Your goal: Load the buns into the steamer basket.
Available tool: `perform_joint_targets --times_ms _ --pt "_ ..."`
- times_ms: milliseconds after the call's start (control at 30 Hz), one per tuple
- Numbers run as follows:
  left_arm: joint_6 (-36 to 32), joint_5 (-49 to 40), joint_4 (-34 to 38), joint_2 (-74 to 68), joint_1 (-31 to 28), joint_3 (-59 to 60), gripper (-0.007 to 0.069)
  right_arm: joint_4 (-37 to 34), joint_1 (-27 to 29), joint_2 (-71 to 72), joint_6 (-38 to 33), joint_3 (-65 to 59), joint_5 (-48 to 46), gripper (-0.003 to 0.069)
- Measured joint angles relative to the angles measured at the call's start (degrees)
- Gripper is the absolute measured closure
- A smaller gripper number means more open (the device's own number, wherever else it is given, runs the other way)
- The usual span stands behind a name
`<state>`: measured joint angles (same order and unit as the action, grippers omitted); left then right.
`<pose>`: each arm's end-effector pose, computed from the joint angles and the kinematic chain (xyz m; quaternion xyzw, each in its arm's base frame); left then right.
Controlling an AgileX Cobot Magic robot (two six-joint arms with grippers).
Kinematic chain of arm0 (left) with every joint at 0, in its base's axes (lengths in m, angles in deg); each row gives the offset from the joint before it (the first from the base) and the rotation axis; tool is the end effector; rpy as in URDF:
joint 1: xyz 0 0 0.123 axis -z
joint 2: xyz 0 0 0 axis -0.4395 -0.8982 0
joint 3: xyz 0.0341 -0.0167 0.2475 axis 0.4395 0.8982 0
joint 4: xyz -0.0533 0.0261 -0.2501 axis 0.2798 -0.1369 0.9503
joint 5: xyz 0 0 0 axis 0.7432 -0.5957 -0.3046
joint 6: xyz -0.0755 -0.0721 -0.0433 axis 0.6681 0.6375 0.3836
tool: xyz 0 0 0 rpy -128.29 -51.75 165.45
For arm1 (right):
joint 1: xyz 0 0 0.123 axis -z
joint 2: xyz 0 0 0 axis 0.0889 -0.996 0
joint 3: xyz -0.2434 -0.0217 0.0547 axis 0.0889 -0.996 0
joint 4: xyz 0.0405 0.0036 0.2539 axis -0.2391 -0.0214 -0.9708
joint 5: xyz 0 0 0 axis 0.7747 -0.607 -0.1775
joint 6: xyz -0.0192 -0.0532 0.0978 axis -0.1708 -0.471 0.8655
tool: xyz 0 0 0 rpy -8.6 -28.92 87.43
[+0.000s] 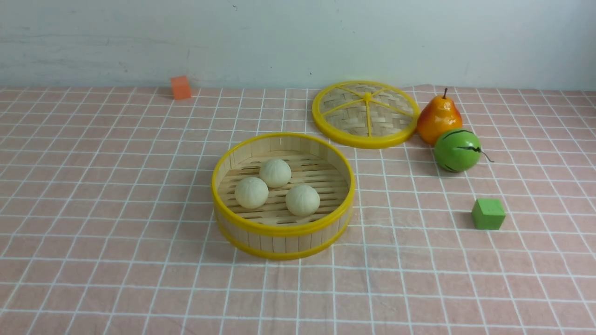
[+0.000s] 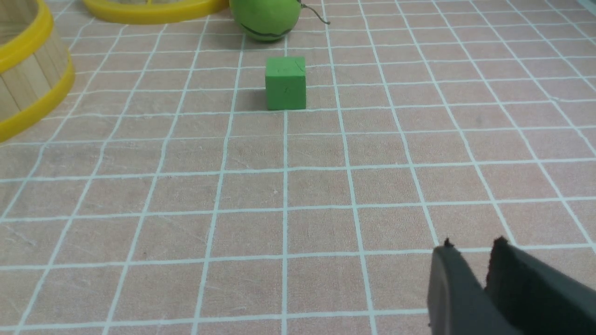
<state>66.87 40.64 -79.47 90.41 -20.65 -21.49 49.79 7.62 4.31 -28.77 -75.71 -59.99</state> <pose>0.1135 -0.0097 0.1625 -0.0666 0.8060 -0.0977 0.5800 0.1134 -0.0066 0.1678 0.0580 0.8037 0.0080 0.5921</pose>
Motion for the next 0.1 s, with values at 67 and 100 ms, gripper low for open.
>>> perform_joint_targets --times_ms 67,100 --pt "0.0 0.0 0.0 0.0 0.0 0.0 0.0625 0.0 0.0 0.0 0.0 0.0 0.0 0.0531" --pt "0.0 0.0 0.0 0.0 0.0 0.0 0.0625 0.0 0.0 0.0 0.0 0.0 0.0 0.0531"
